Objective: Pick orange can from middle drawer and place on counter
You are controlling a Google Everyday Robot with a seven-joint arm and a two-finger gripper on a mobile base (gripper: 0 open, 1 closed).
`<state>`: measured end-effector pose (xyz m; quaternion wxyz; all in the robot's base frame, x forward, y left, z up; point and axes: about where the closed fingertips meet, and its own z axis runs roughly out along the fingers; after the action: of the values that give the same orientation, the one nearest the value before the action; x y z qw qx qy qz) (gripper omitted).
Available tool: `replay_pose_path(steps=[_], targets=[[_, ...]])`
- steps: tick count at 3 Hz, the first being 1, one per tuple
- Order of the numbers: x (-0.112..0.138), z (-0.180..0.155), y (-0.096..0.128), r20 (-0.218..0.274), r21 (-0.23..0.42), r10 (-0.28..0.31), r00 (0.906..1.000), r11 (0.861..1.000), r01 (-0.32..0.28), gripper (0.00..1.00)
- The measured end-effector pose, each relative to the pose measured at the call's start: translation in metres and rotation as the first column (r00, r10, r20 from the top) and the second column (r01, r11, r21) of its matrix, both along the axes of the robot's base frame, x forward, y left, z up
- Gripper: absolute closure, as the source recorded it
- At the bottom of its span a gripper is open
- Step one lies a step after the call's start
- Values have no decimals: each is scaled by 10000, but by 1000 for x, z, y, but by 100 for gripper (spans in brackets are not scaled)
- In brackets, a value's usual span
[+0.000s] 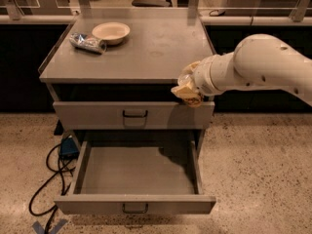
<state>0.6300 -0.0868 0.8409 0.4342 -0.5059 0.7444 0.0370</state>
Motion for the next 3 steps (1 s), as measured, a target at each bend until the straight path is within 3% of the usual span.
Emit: replay_pose_path(steps=[1,2,3], targets=[[0,0,0,1,0,2,10000,10000,-2,100],[30,18,18,184,-73,389,9991,9992,-387,100],[72,33,54,-387,-375,1034,9939,9938,-1049,100]])
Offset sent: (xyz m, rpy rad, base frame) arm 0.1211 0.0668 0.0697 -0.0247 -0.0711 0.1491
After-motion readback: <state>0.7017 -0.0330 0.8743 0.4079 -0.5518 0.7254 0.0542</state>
